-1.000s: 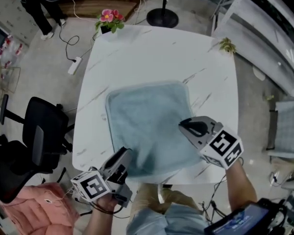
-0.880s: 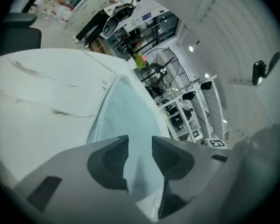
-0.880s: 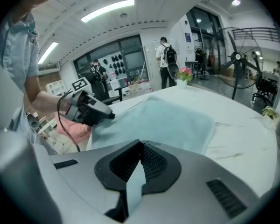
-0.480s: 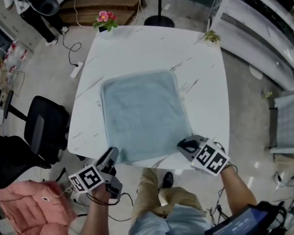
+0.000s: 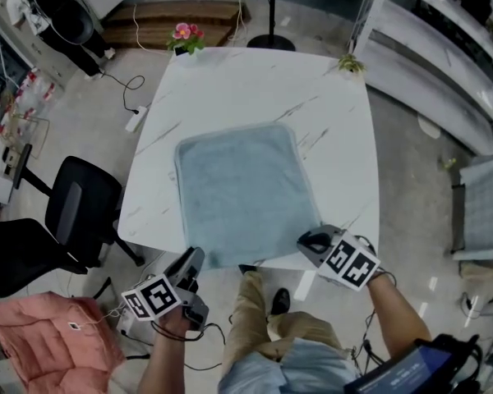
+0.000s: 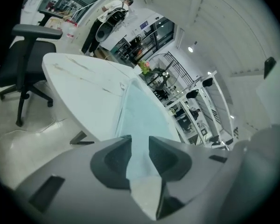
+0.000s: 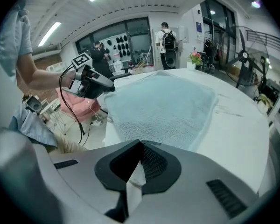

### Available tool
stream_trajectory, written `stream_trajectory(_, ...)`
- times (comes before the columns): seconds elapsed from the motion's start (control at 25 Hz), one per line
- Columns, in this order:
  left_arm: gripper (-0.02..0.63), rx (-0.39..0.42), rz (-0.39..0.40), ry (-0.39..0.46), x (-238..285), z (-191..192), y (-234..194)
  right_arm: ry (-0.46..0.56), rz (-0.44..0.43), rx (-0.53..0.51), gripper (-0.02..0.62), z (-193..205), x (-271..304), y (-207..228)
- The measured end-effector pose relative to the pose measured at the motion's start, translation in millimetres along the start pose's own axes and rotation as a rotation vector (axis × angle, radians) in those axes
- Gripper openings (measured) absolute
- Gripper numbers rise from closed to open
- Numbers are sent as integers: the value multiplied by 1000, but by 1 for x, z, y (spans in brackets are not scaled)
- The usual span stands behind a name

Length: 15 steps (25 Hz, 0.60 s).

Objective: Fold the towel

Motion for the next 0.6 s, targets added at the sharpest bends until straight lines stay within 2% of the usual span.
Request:
stream_trajectory(0.08,132,130,19,17,-6,-3,9,36,-5,-30,22,-7,-9,-3)
stream_trajectory(0.16,177,332,1,29,-16,-5,18,91,-13,-32,34,-14,-21,-3)
stream_trajectory(0.24,216,582,-43,34,-24,-3,25,128,-10,-45,49,-20,-32,-3)
stream_trajectory(0.4,282,1160,-166,68,-30,11,34,150,0,-134,83,-21,-47,-2)
stream_trajectory(0.44,300,1272,-177,68,-29,15,34,155,0,-156,83,-20,-49,-2)
stream_trajectory(0.52,323,1422,-176,50,-24,26,27,155,-2,-194,91,-18,-53,-3)
stream_trajectory(0.6,331,1528,-184,16,-17,35,15,138,-6,-233,115,-14,-54,-3)
Point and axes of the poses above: the fingertips, and each gripper's own axes: x forward along the fingers, y to its right, z out of its underside, the point moved 6 cm from there along -x, backward along the fingers, and after that the axes turned 4 degrees about -y, right-handed, at the moved point
